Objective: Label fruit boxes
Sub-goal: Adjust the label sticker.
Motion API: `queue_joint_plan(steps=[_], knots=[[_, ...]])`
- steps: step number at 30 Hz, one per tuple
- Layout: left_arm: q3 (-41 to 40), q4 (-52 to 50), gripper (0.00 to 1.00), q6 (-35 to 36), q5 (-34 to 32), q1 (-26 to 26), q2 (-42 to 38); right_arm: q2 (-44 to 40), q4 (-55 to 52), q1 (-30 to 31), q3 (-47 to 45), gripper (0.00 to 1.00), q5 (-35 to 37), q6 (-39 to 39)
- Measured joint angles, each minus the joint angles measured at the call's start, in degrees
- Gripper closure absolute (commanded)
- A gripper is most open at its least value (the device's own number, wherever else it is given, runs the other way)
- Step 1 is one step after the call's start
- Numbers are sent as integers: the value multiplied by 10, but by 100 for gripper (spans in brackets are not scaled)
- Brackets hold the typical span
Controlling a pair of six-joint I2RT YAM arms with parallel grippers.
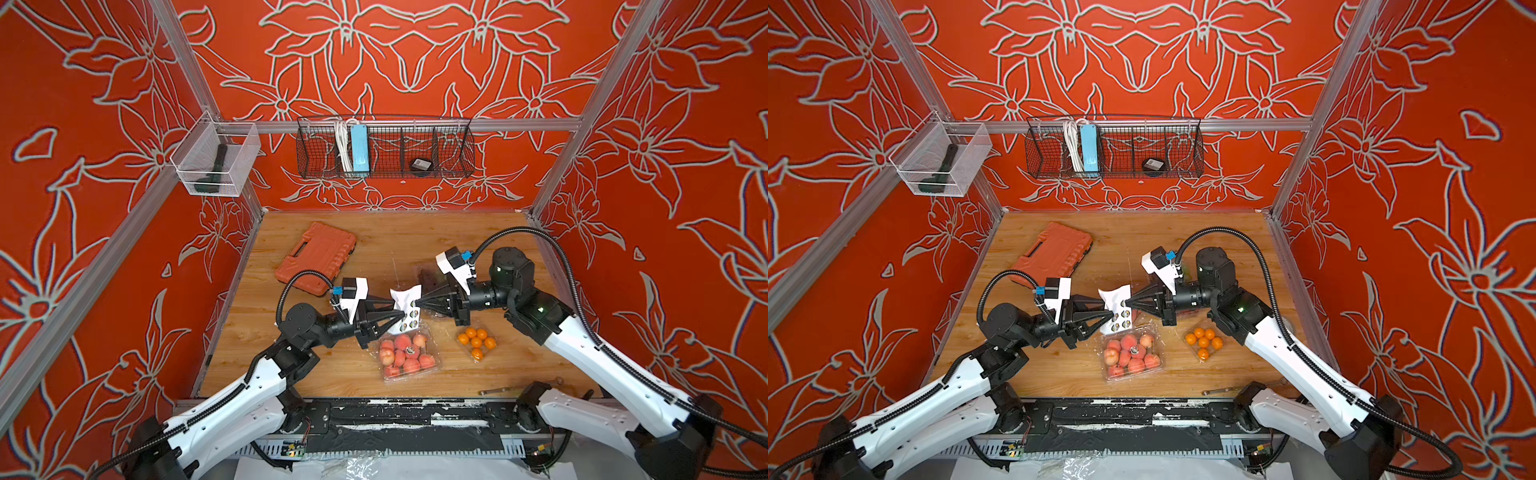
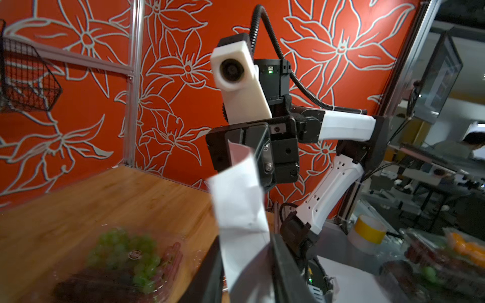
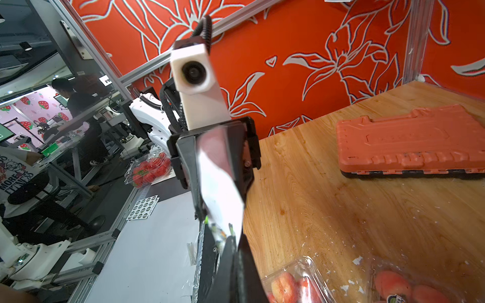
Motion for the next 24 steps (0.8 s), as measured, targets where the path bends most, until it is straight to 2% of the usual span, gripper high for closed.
queue_joint_plan(steps=[4,8,11,14,16,19,22,23,24], knots=[[-2,6,71,2,-4,0,-10,-3,1,-3,-2,100,7,0],[-1,6,64,5,-22,0,13,-4,1,-3,-4,100,7,0],[-1,6,69,3,-29,0,34,-4,1,-3,-6,100,7,0],[-1,10,80,0,-29,0,37,-3,1,-3,-7,100,9,0],[-1,12,93,-1,-26,0,38,-3,1,-3,-7,100,9,0],[0,14,96,3,-22,0,42,-2,1,-3,-7,100,9,-1],[1,14,92,3,-23,0,45,-1,1,-3,-7,100,10,-1],[1,14,87,4,-24,0,44,-1,1,-3,-7,100,11,-2],[1,14,77,6,-26,0,43,-2,1,-3,-7,100,11,-2]])
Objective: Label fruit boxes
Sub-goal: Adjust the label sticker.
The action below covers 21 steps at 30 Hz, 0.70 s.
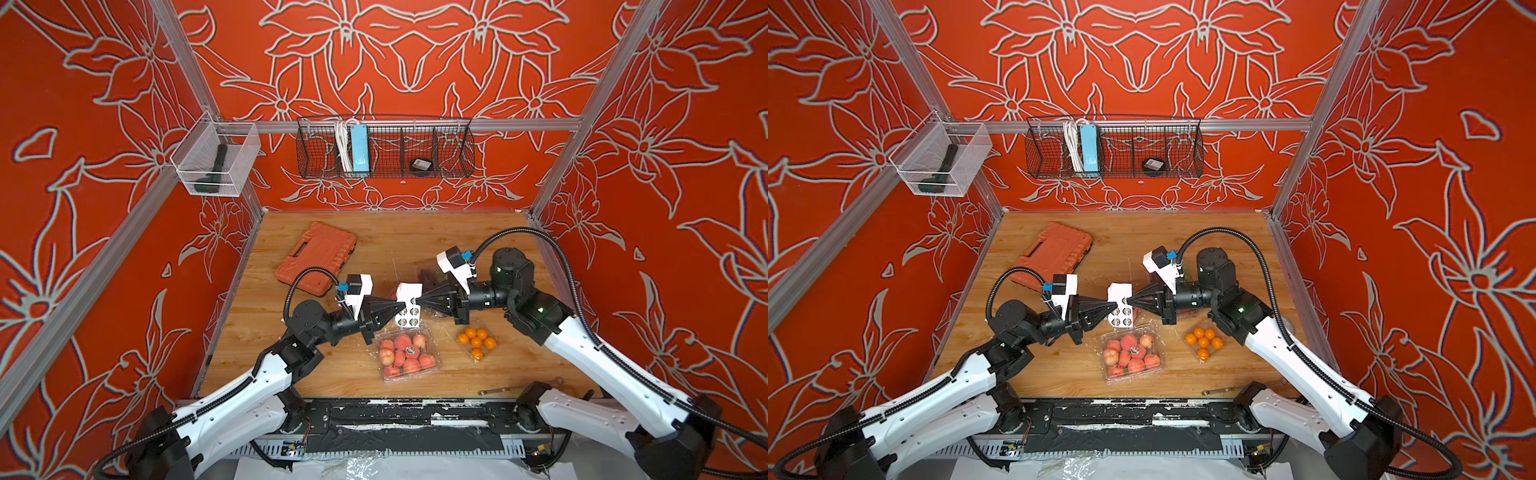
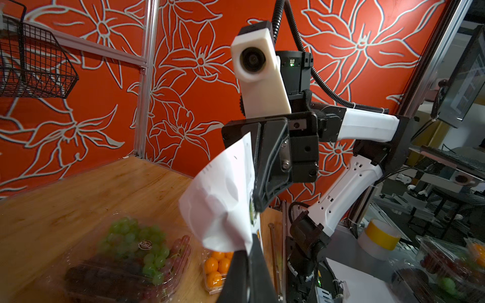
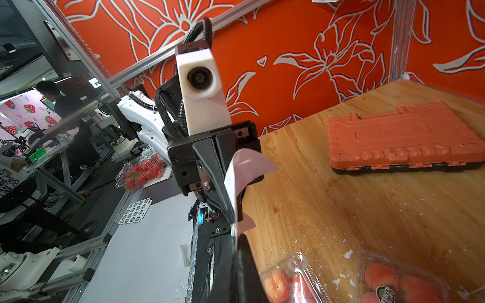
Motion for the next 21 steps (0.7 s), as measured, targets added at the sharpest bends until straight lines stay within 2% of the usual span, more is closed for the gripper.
queue_joint_plan(steps=[4,7,9,10,11,12,21], knots=[[-1,-6,66,2,-16,0,-22,0,0,0,0,100,2,0],[-2,-10,53,11,-16,5,-49,-1,0,0,0,100,1,0],[-2,-12,36,19,-5,7,-60,0,0,0,0,100,-3,0],[-2,-13,20,23,3,8,-63,-1,0,0,0,100,-6,0],[-2,-14,9,23,10,8,-63,-1,0,0,0,100,-10,0],[-2,-14,2,25,16,8,-62,-1,0,0,0,100,-16,0],[33,-16,1,34,48,11,16,-8,8,0,-7,100,-51,2]])
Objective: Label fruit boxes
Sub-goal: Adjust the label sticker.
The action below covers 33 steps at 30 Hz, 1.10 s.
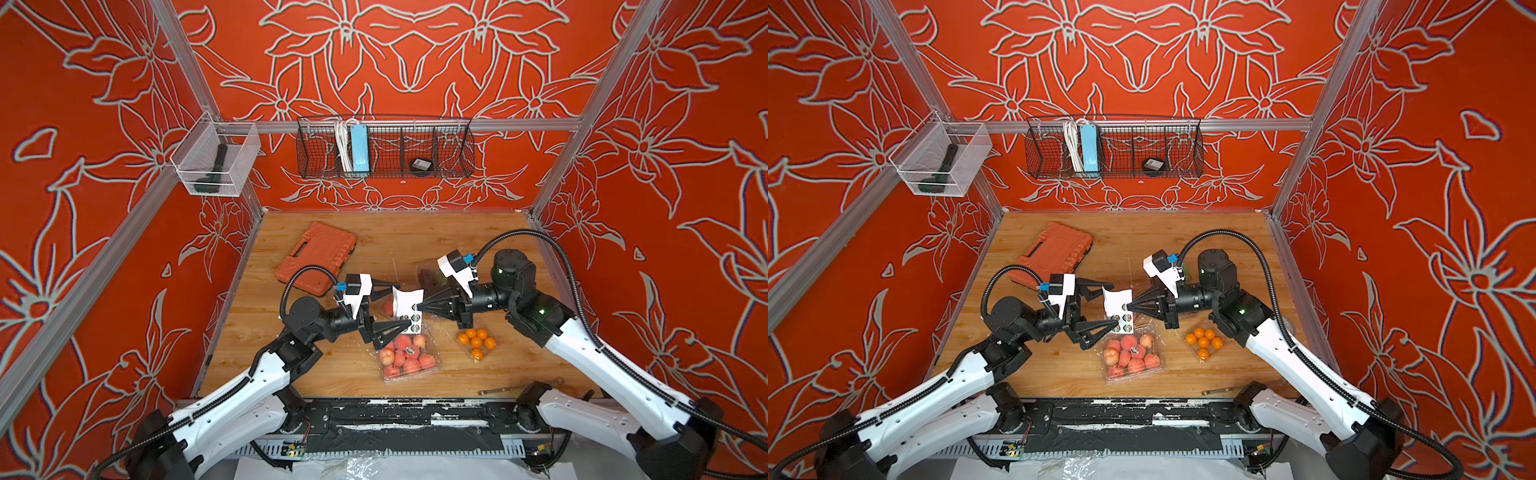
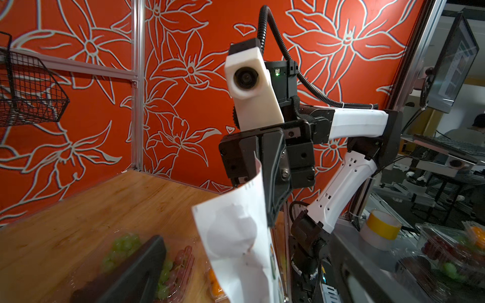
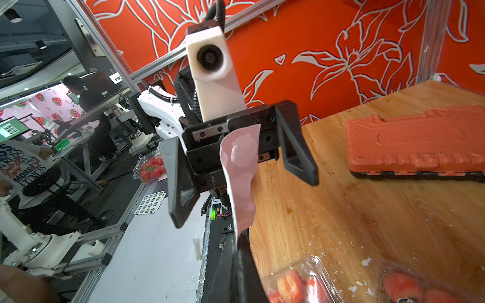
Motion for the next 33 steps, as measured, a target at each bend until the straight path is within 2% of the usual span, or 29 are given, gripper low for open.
queue_joint_plan(steps=[1,2,6,8,9,13,21,23,24,28,33], knots=[[6,1,2,0,12,0,11,0,1,0,0,100,-2,0],[10,3,8,-2,20,0,18,0,1,0,0,100,-2,0],[14,15,52,-12,56,0,30,-1,-2,0,0,100,5,0],[14,20,70,-16,67,0,27,-1,-3,0,0,100,9,-1],[13,21,78,-17,70,0,24,-1,-4,0,0,100,11,-1],[12,19,100,-16,69,1,13,-1,-5,0,0,100,20,-3],[12,8,100,-10,51,1,12,-2,-8,0,-2,99,35,-3],[12,6,100,-10,46,1,12,-7,-3,0,-8,86,39,0],[12,5,100,-10,44,1,12,-11,1,0,-13,85,40,0],[12,7,100,-15,39,1,12,-20,33,0,-37,85,37,15],[12,10,99,-17,38,1,12,-8,70,0,-43,92,28,34]])
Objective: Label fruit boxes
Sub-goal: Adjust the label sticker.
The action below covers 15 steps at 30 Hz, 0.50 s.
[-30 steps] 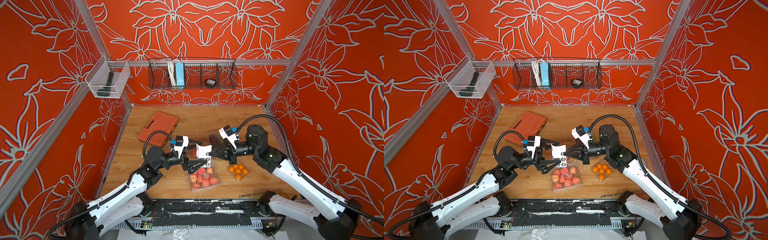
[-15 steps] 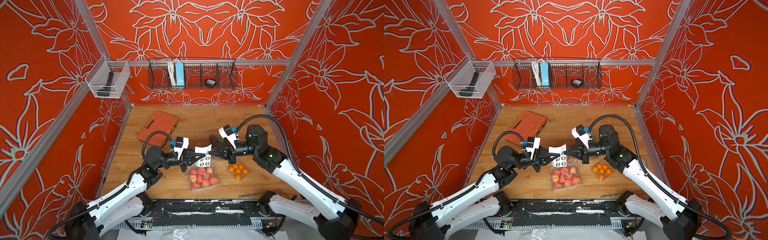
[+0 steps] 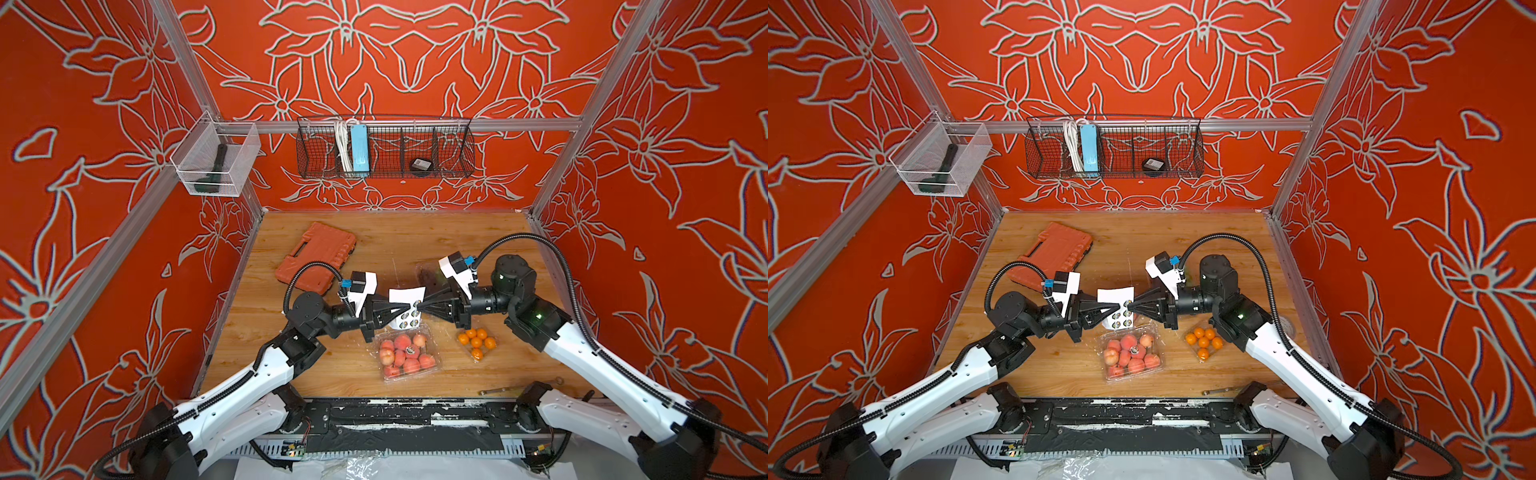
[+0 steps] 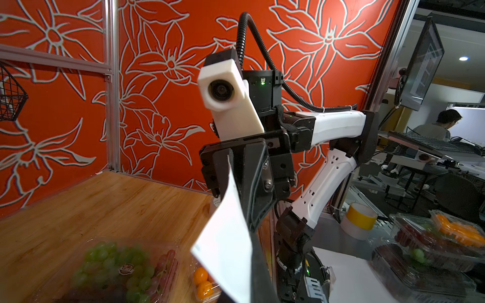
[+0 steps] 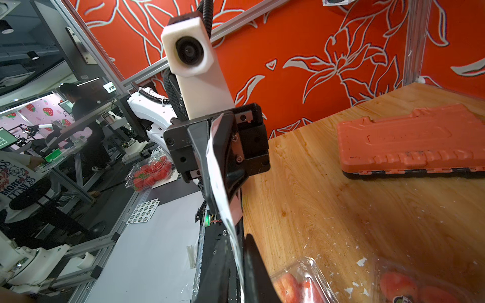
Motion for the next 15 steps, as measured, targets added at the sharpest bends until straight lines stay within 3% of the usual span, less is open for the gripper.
queue_joint_plan(steps=[4,5,7,8,10,12,15], knots=[[0,5,88,0,-1,0,0,1,17,0,-1,100,-5,10],[0,5,81,1,-3,0,-1,1,17,0,-1,100,-6,10],[0,5,55,2,-7,0,-1,1,16,0,-1,100,-6,7],[0,4,52,0,-5,1,0,1,15,0,-1,100,-6,6],[0,5,52,-4,8,5,5,1,12,0,-1,100,-6,2],[0,6,60,-7,22,6,15,1,9,0,-1,100,-11,-4],[1,5,83,-10,32,8,27,1,-4,0,-1,100,-15,-12]])
